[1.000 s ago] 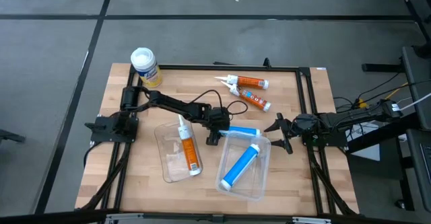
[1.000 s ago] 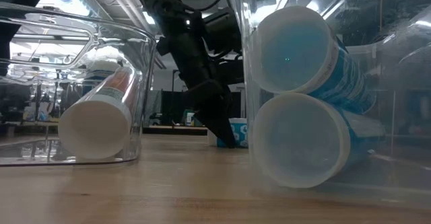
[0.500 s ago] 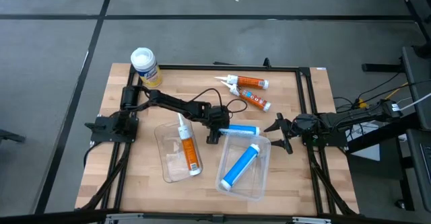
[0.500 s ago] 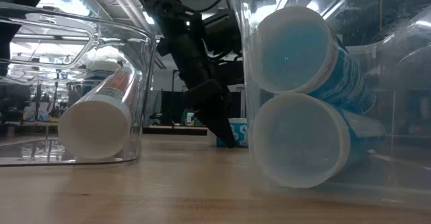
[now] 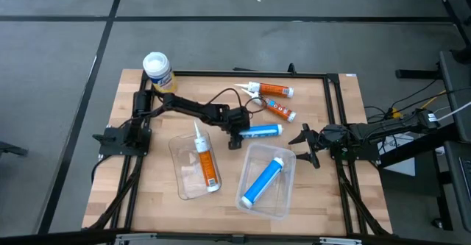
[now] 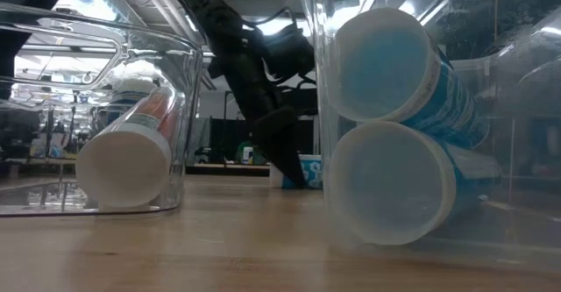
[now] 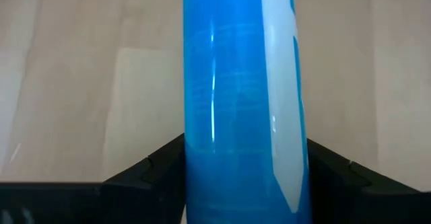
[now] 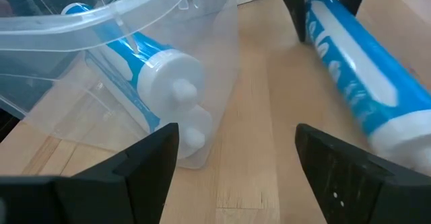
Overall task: Pick & place silicon tubes, Sealant and Lysol wipes
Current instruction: Put the blue sealant into the right transparent bin
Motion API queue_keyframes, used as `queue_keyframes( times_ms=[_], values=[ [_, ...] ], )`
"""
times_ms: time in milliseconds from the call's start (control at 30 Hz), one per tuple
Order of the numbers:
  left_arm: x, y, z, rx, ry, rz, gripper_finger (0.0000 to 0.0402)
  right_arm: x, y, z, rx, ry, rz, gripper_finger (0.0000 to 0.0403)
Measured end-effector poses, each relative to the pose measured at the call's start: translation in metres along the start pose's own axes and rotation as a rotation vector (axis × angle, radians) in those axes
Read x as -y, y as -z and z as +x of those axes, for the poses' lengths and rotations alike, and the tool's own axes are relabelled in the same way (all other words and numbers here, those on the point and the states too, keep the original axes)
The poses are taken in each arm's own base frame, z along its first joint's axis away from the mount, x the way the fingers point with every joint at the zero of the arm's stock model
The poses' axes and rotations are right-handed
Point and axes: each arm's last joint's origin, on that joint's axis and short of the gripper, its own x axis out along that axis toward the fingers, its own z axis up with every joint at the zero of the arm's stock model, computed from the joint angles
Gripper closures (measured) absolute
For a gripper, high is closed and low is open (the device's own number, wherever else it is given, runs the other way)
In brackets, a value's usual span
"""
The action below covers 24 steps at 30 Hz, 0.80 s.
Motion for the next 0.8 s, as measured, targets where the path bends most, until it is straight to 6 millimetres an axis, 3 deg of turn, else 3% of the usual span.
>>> queue_keyframes(
  times_ms=[267,800],
  values=[
    [-0.015,-0.001,-0.001,0.021,-0.027,-0.179,0.0189,0.000,0.000,0.000,0.000,0.000,0.000,0.0105],
    [-0.033,-0.001,-0.003,0.044,-0.048,-0.311,0.0189,0.000,0.000,0.000,0.000,0.000,0.000,0.0105]
  ],
)
